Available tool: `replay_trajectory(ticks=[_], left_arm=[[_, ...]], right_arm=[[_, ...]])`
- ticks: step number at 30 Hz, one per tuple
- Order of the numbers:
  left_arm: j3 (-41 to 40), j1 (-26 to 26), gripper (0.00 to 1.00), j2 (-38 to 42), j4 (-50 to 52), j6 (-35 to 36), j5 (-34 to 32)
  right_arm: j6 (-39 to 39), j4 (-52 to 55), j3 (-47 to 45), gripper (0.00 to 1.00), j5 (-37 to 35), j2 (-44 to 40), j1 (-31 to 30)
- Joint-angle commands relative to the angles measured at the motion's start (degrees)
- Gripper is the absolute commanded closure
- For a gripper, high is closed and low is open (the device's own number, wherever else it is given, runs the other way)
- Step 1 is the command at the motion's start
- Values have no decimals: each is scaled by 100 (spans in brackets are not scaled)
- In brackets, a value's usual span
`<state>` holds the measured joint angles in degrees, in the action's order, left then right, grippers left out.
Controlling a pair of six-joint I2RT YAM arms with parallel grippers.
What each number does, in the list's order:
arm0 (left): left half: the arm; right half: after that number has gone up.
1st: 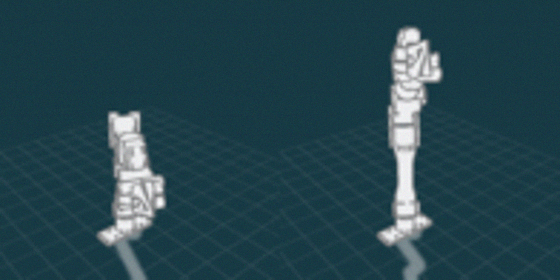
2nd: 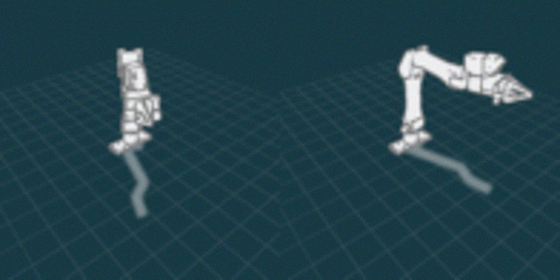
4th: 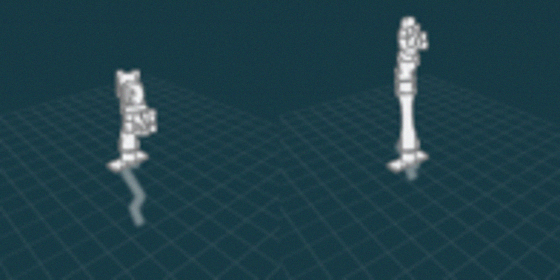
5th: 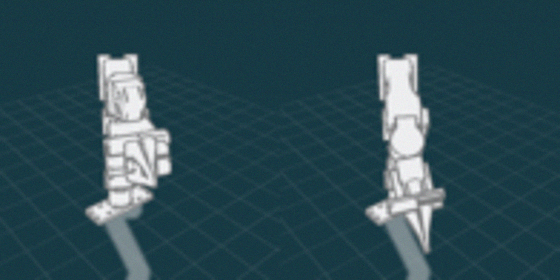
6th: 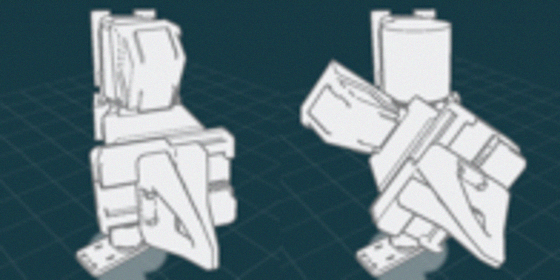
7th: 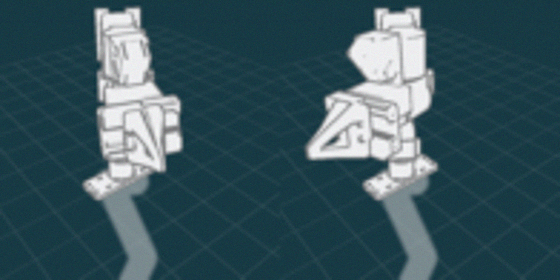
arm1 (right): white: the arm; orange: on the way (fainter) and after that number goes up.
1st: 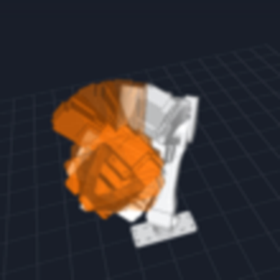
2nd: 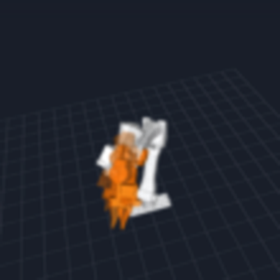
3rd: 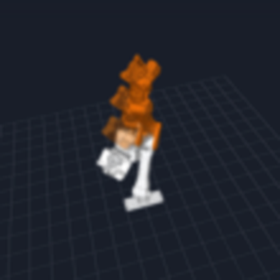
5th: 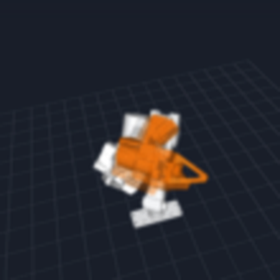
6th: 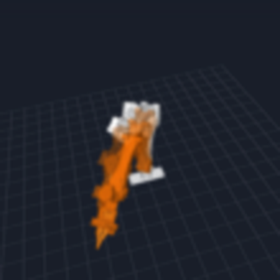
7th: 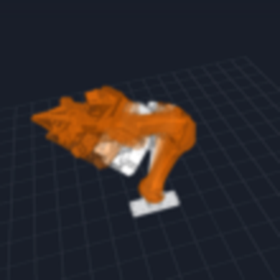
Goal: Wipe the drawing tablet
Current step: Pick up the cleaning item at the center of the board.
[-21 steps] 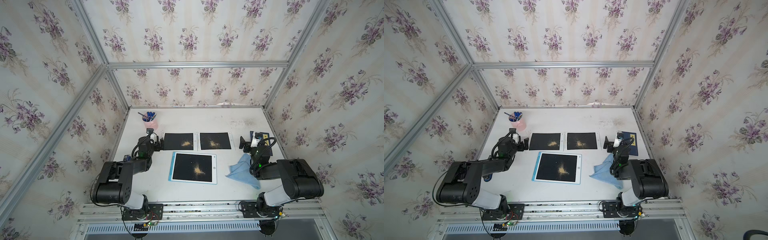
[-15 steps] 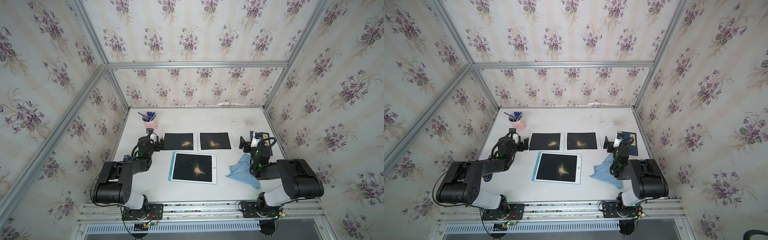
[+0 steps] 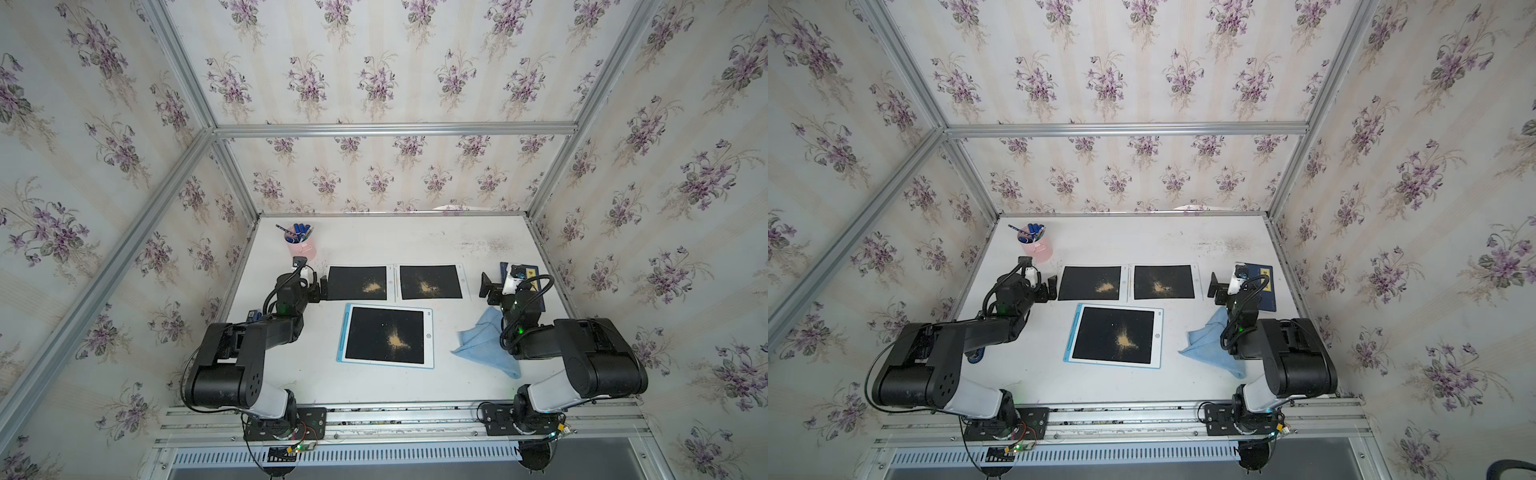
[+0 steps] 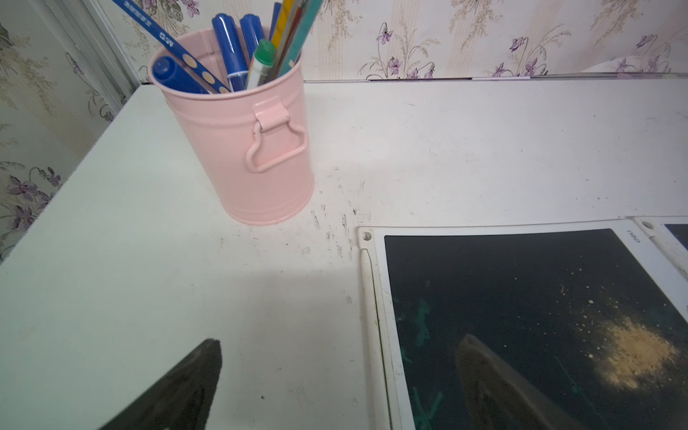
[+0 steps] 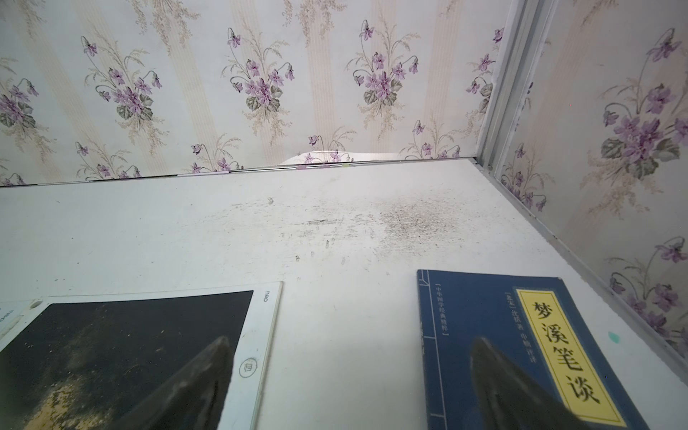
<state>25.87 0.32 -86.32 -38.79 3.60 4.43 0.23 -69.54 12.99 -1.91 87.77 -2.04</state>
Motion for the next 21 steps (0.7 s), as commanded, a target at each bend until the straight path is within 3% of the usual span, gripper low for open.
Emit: replay_trajectory(ticks=[1, 5, 8, 10, 13, 16, 18, 21], left_arm=[[59, 3, 0, -3, -94, 3, -46], [43, -9, 0, 60, -105, -72, -371], [610, -319, 0, 789, 1369, -71, -1215], [808, -625, 0, 1243, 1693, -34, -1741], [1097, -996, 0, 1962, 2297, -401, -1946], [1600, -1172, 0, 2386, 3288, -1174, -1341], [1837, -1187, 0, 2494, 3840, -1927, -726], [2009, -1337, 0, 2457, 4581, -2633, 119]], right_arm=[[14, -163, 45, 0, 96, 13, 9], [-9, -122, 74, 0, 22, -39, -2], [-221, 1871, 946, 0, -237, -725, -261], [-82, 2555, 1366, 0, -428, -1022, -455], [784, 3945, 2218, 0, -1843, -1222, -972], [1160, 5998, 3526, 0, -2376, -977, -1473], [1360, 6710, 3949, 0, -1906, -781, -1571], [2390, 7382, 4063, 0, -1390, -665, -1512]])
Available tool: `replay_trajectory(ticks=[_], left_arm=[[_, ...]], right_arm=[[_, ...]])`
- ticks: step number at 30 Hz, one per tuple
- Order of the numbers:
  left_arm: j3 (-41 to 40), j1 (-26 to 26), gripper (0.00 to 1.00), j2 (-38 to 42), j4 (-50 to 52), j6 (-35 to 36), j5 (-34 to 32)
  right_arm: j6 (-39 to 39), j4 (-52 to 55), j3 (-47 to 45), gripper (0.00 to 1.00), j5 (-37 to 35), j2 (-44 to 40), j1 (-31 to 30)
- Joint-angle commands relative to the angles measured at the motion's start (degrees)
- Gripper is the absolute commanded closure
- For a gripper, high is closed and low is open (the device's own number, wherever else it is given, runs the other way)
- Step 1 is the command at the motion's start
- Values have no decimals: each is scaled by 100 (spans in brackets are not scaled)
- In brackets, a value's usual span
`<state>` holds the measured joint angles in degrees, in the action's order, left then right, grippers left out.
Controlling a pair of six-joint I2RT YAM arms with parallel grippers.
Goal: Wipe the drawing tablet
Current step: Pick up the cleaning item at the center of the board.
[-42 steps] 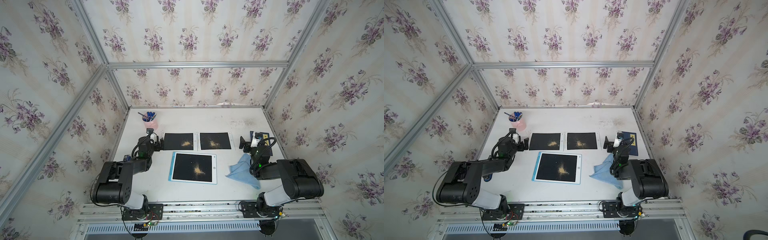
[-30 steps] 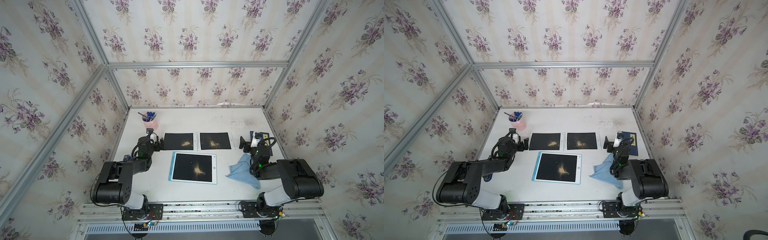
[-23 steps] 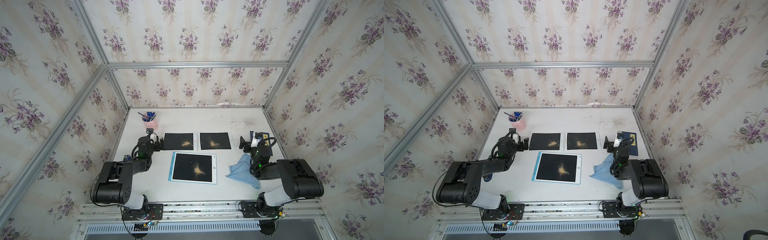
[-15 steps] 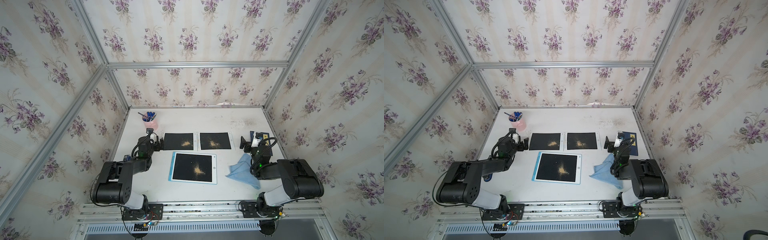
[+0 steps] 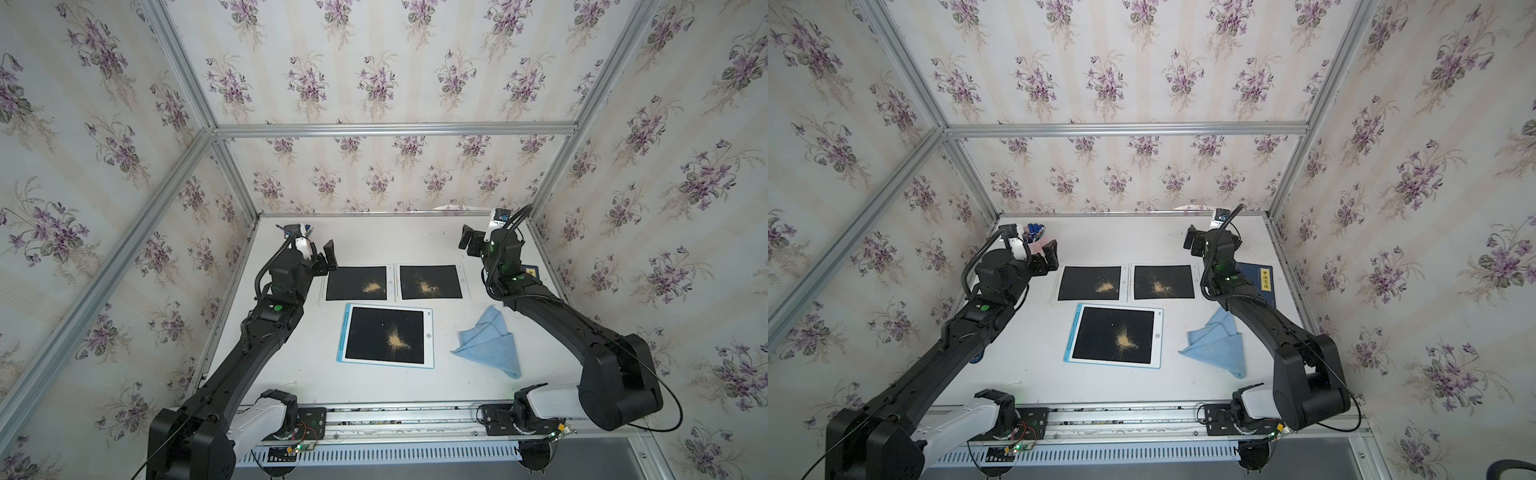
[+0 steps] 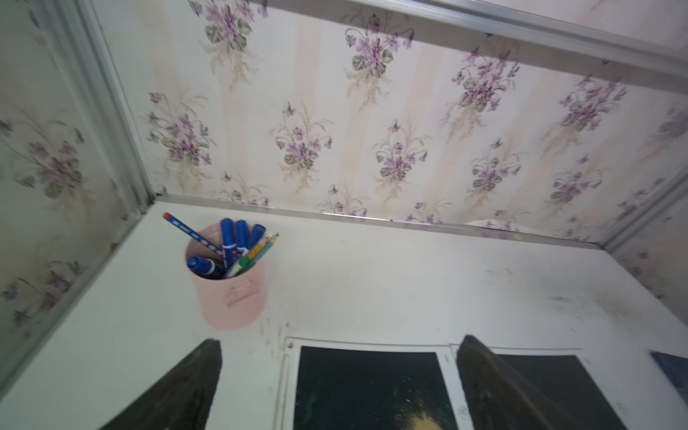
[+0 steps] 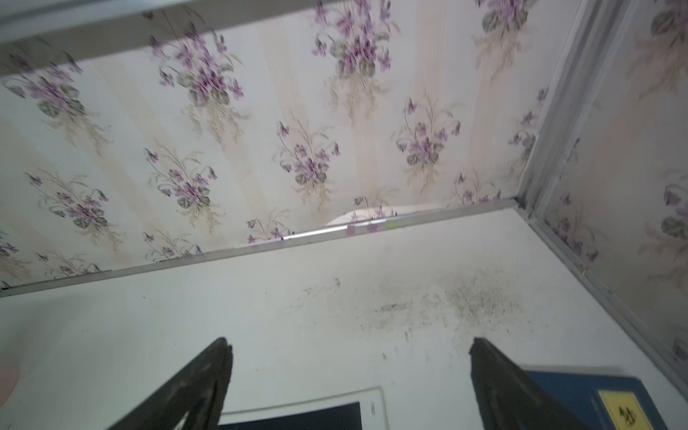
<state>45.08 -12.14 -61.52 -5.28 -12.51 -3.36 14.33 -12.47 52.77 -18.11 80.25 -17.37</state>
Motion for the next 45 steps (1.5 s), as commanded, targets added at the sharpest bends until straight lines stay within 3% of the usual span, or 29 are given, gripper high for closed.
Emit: replay_trajectory(ticks=[1, 5, 10, 14, 23, 28, 37, 45], left_arm=[[137, -193, 0, -76, 1526, -1151, 1055], [197, -572, 0, -190, 2540, -1314, 1261], [-467, -640, 0, 251, 2576, -1805, 1735], [-858, -656, 0, 653, 2698, -2077, 1742], [-596, -657, 0, 382, 3304, -1461, 2038], [-694, -656, 0, 70, 2949, -1508, 2288], [-641, -658, 0, -325, 2822, -1312, 2292], [-654, -655, 0, -374, 2813, -1256, 2266]], right_arm=[[993, 1820, 88, 0, 601, 83, 31], [1356, 2526, -31, 0, 1380, -135, 31], [1980, 3774, -95, 0, 1901, -81, 31], [2182, 4097, -549, 3, 2242, -196, 31], [2899, 5083, -845, 2, 1591, -881, 31], [3195, 5834, -790, 1, 1379, -1092, 29], [3545, 5494, -1592, 1, 1621, -954, 45], [3546, 4909, -1827, 1, 1634, -27, 40]])
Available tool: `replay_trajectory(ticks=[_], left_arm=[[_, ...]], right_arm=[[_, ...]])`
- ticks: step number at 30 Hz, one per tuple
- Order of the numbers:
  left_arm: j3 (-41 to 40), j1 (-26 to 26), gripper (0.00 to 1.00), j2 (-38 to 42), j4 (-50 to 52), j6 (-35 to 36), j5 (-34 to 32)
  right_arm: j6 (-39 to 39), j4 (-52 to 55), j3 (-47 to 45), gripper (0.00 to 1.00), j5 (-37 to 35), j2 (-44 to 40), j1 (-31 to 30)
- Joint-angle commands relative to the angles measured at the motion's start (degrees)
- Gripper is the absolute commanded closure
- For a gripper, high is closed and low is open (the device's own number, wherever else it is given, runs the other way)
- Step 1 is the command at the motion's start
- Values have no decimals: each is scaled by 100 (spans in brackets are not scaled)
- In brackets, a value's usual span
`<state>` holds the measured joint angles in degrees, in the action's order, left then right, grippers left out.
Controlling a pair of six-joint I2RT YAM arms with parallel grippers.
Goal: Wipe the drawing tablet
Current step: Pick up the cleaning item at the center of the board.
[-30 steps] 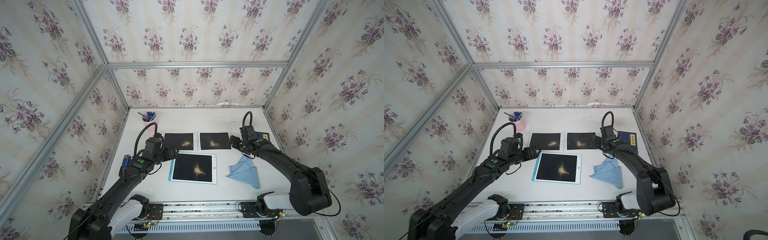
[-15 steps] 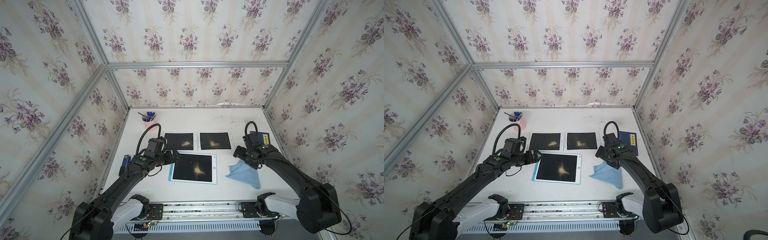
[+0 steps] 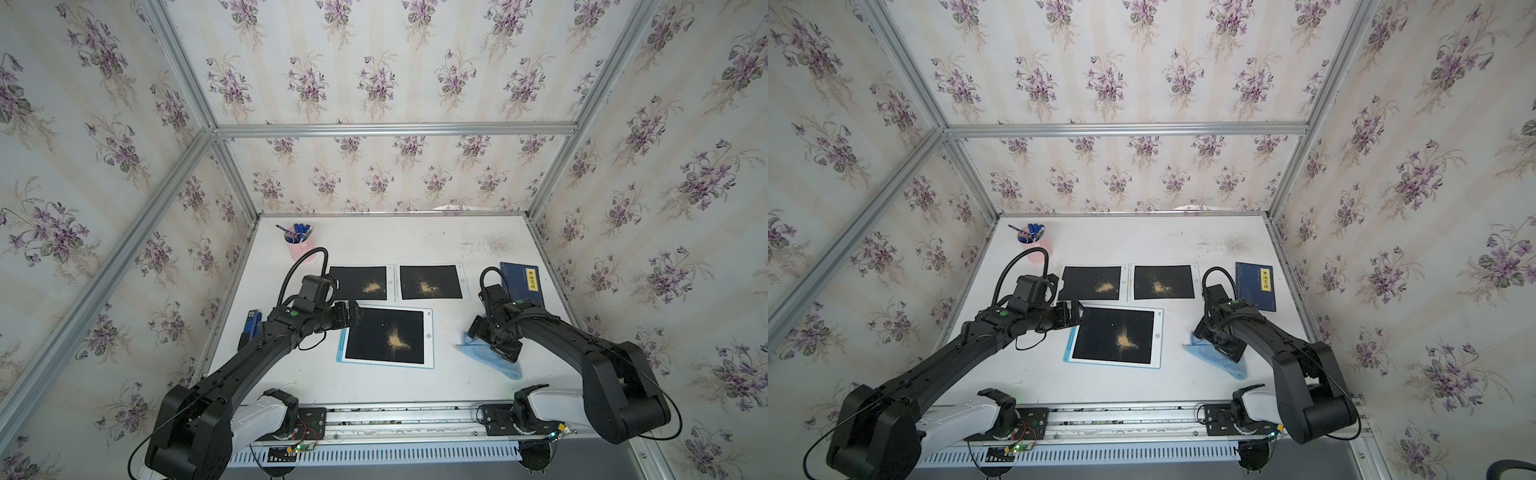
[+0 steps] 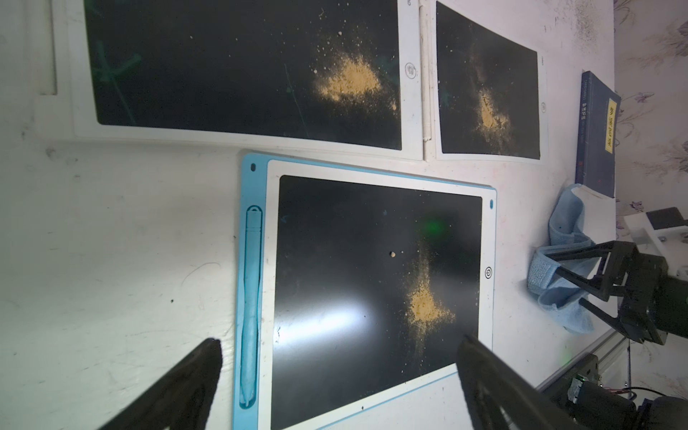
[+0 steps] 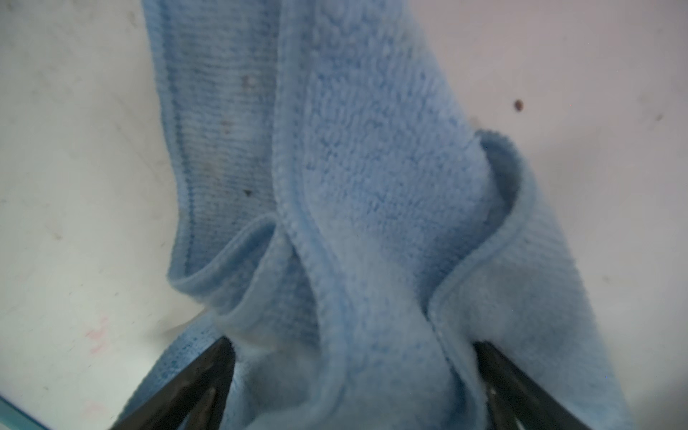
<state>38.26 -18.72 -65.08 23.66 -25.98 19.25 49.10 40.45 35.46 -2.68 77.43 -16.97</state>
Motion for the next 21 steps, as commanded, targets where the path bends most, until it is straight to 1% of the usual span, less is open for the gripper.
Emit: replay_trajectory(ticks=[1, 3, 5, 9, 10, 11, 12, 15, 17, 18, 21], left_arm=[[32, 12, 0, -30, -85, 98, 8], [28, 3, 0, -76, -107, 127, -32], [30, 5, 0, -163, -103, 165, -93], [67, 10, 0, -388, -89, 182, -75], [67, 12, 0, -421, -102, 171, -53], [67, 8, 0, -464, -120, 162, -34], [67, 13, 0, -499, -141, 152, -26], [93, 9, 0, -573, -136, 138, -37], [123, 6, 0, -640, -75, 158, -120], [160, 14, 0, -683, 0, 184, -199], [296, 9, 0, -839, 244, 226, -371]], right_arm=[[65, -439, -120, 2, 111, 324, 1], [60, -621, -234, 5, 224, 402, 1], [39, -794, -352, 11, 330, 444, 1], [-29, -886, -426, 13, 328, 460, 1], [-72, -921, -441, 18, 335, 441, 1], [-118, -969, -461, 27, 362, 410, 1], [-162, -1009, -477, 39, 381, 383, 1], [-331, -1025, -411, 62, 329, 327, 1], [-479, -908, -233, 74, 188, 276, 1], [-570, -834, -109, 85, 87, 205, 1], [-817, -731, 207, 97, -157, -198, -1]])
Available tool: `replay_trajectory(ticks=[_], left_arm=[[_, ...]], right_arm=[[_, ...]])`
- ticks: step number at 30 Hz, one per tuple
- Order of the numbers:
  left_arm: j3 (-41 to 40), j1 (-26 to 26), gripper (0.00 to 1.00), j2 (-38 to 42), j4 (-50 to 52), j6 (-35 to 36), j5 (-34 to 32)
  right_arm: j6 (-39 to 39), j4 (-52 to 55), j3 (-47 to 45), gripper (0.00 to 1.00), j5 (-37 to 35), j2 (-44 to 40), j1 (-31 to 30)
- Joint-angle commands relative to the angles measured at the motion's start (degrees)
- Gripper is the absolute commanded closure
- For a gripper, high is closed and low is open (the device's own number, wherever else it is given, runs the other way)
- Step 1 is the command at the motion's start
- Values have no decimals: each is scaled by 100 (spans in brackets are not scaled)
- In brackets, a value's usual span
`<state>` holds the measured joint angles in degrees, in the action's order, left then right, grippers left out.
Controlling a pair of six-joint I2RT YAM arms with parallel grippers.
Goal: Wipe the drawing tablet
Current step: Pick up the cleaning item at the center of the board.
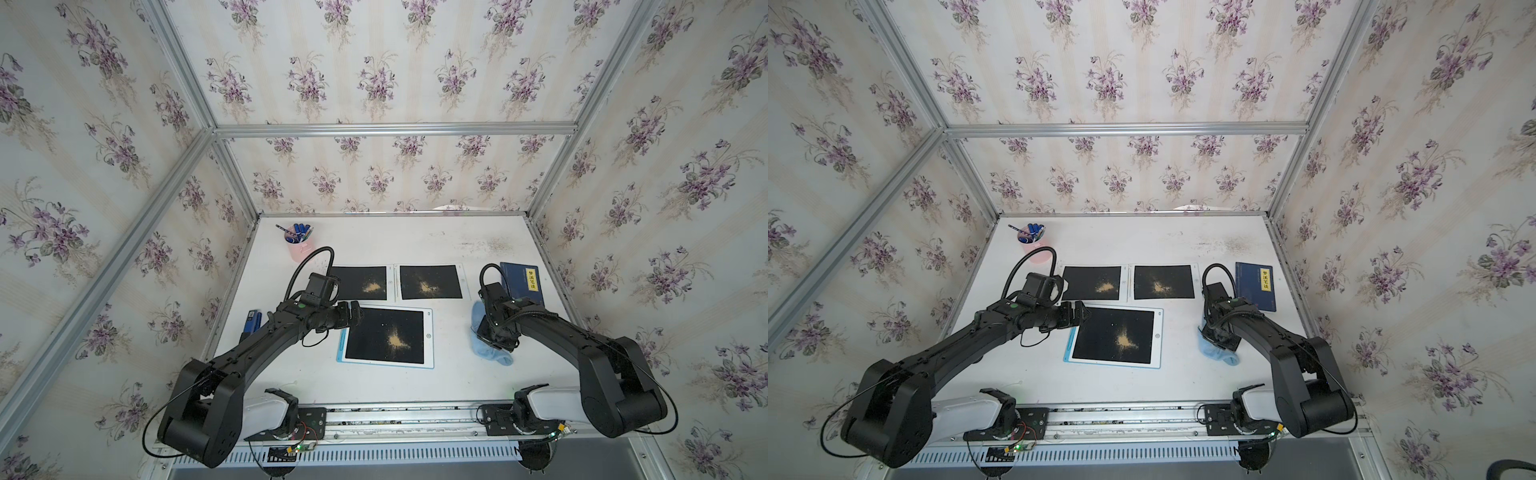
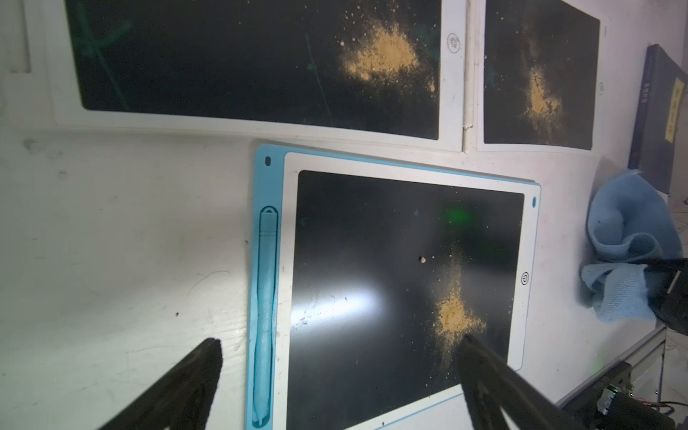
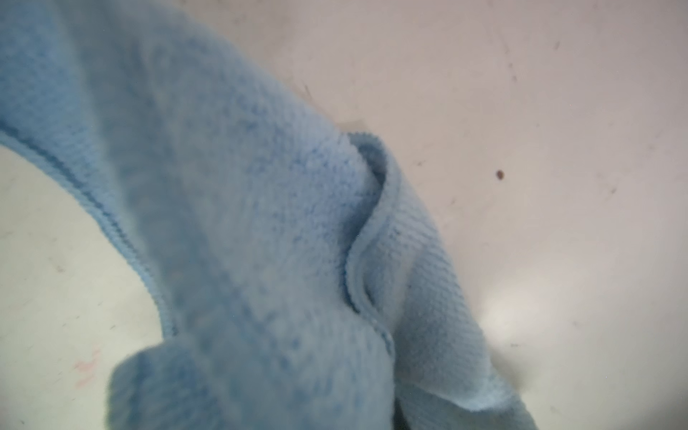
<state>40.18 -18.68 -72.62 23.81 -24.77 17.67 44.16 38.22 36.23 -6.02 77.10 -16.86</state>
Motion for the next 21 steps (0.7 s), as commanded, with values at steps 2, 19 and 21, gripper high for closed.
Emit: replay_trajectory(ticks=[2, 19, 21], left_arm=[[183, -5, 0, -178, 344, 143, -247], [-33, -151, 0, -644, 352, -63, 48], [-79, -254, 0, -708, 302, -163, 76]], right_arm=[[-528, -547, 328, 100, 160, -479, -20], [-1946, -2291, 431, 100, 2276, -1839, -689], [-1946, -2440, 312, 100, 2572, -1926, -686]])
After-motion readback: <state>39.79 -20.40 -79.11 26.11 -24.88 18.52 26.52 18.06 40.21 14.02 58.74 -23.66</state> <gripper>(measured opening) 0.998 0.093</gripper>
